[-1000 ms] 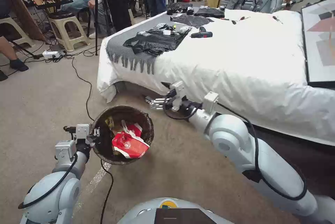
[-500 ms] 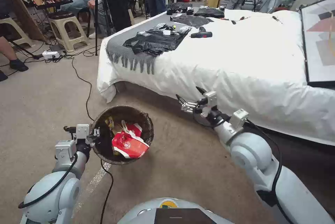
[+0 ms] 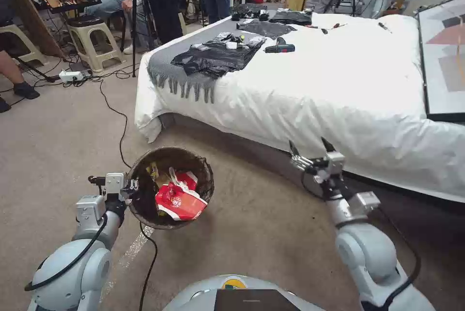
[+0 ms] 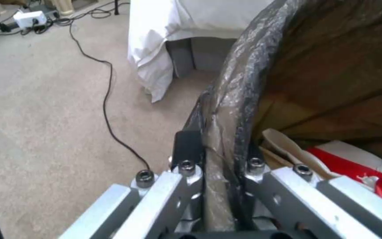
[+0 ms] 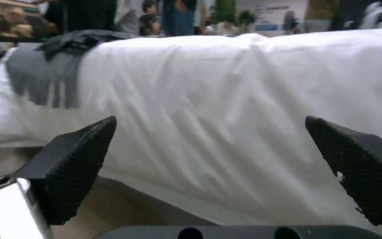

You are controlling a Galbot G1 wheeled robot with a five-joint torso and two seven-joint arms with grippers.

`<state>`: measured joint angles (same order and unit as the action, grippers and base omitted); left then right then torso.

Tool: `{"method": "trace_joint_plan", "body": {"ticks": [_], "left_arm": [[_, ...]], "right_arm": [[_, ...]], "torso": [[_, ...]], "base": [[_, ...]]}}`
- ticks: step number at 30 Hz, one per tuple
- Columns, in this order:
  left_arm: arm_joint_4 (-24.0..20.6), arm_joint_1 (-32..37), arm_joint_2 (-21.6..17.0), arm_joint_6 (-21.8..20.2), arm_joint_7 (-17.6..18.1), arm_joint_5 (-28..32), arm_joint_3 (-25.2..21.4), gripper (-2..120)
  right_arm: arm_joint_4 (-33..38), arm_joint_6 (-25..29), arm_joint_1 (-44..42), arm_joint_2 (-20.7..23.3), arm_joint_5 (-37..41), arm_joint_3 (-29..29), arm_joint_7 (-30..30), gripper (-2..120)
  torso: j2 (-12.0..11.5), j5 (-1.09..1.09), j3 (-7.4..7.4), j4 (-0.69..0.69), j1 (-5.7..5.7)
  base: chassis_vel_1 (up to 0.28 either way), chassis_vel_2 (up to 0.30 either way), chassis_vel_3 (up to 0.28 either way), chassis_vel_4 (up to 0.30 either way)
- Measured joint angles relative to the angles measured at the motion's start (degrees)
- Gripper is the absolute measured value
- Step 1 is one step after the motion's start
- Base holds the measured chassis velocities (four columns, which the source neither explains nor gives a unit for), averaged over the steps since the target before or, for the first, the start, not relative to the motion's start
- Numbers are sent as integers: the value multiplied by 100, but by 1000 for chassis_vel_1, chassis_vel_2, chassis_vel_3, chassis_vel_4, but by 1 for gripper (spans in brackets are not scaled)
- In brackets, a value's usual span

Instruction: Pick up the trash bin, then pick up the garbage from the floor and place it into the trash bin.

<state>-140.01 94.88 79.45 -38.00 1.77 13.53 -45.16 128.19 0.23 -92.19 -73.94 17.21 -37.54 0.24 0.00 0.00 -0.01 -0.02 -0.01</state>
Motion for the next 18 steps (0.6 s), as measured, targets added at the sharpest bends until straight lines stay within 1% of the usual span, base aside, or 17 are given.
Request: {"method": "trace_joint_plan", "body": {"ticks": [2, 3, 5, 6, 8, 10, 11, 12, 15, 18], "left_arm": [[-15, 20, 2, 11, -8, -31, 2, 3], [-15, 20, 2, 11, -8, -31, 2, 3], [-30, 38, -1, 16, -9, -63, 1, 3], [-41, 44, -4, 16, -8, -68, 1, 3], [-45, 46, -8, 16, -9, -69, 1, 3], [-59, 59, -22, 16, -6, -80, -6, 3], [-59, 59, -22, 16, -6, -80, -6, 3], [-64, 64, -22, 16, -4, -89, -9, 3], [-65, 72, -22, 21, -6, -116, -10, 3], [-65, 71, -25, 21, -23, -137, -10, 3]], "right_arm": [[-38, 264, -244, -181, -199, -164, -60, 100], [-38, 264, -244, -181, -199, -164, -60, 100], [-105, 562, -486, -399, -388, -310, -91, 100], [-142, 666, -541, -467, -449, -345, -91, 100], [-164, 725, -568, -497, -489, -361, -90, 100], [-256, 960, -700, -638, -651, -410, -87, 100], [-256, 960, -700, -638, -651, -410, -87, 100], [-271, 1040, -783, -728, -680, -443, -83, 100], [-282, 1198, -933, -884, -790, -504, -75, 100], [-250, 1229, -984, -950, -816, -505, -61, 100]], "torso": [[0, 0, 0, 1, 0], [0, 0, 0, 1, 0], [0, -1, 0, 2, 0], [0, -1, 0, 1, 0], [0, 0, 0, 1, 0], [0, 0, 0, 1, 0], [0, 0, 0, 1, 0], [0, -1, 0, 3, 0], [0, -1, 0, 1, 0], [0, 0, 0, 1, 0]], "base": [[0, 0, 0, 0], [0, 0, 0, 0], [0, 0, 0, 0], [0, 0, 0, 0], [0, 0, 0, 0], [0, 0, 0, 0], [0, 0, 0, 0], [0, 0, 0, 0], [0, 0, 0, 0], [0, 0, 0, 0]]}}
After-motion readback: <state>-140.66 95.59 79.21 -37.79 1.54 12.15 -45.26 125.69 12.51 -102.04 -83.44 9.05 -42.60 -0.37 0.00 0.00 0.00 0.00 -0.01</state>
